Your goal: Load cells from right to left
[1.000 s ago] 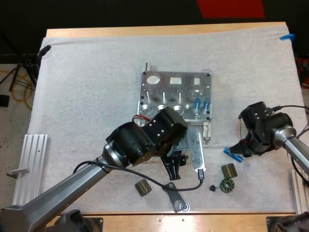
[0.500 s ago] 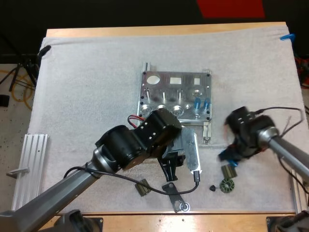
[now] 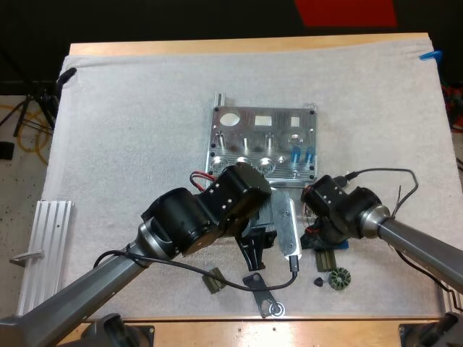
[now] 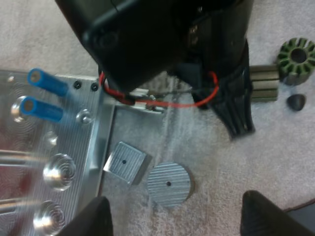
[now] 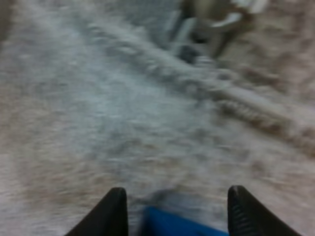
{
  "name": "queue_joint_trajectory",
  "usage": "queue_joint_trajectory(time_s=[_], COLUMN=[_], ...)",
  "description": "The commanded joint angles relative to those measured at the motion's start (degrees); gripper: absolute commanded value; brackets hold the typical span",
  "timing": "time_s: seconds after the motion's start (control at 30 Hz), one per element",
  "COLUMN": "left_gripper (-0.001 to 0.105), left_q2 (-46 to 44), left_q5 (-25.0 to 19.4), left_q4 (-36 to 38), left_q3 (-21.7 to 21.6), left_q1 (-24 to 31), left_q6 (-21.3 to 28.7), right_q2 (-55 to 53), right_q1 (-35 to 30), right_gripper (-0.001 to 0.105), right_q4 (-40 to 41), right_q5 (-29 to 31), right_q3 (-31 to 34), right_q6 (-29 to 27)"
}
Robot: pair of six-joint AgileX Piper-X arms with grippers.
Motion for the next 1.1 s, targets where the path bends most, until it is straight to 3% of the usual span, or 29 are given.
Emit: queue_joint_trajectory(time_s=[0.0,0.27,0.43,0.57,0.8,1.07], left_gripper=[0.056,0.056,0.056,0.056,0.056,0.056], left_q2=[-0.46,-0.46,-0.46,-0.46,-0.46,-0.46], left_q5=[-0.85,-0.83,-0.83,-0.83,-0.83,-0.83], left_q4=[-0.02,-0.02,-0.02,-0.14,-1.58,-1.75], left_q3=[-0.09,-0.09,-0.09,-0.09,-0.09,-0.09], left_q1=[0.09,0.09,0.09,0.09,0.09,0.09], left_q6=[-0.27,-0.27,-0.13,-0.09,-0.09,-0.09], right_q2=[-0.85,-6.55,-9.42,-9.45,-9.45,-9.45], right_q1=[-0.44,-3.23,-6.62,-10.92,-12.51,-12.51], right_gripper=[0.045,0.045,0.045,0.045,0.045,0.045], right_q4=[1.32,6.91,14.69,19.38,17.28,8.03], right_q5=[1.42,3.12,10.91,11.07,9.54,9.16], right_q3=[-1.28,-6.65,-6.93,-5.94,-0.88,4.24], right_q6=[-0.81,-4.99,-9.86,-10.65,-10.21,-6.52])
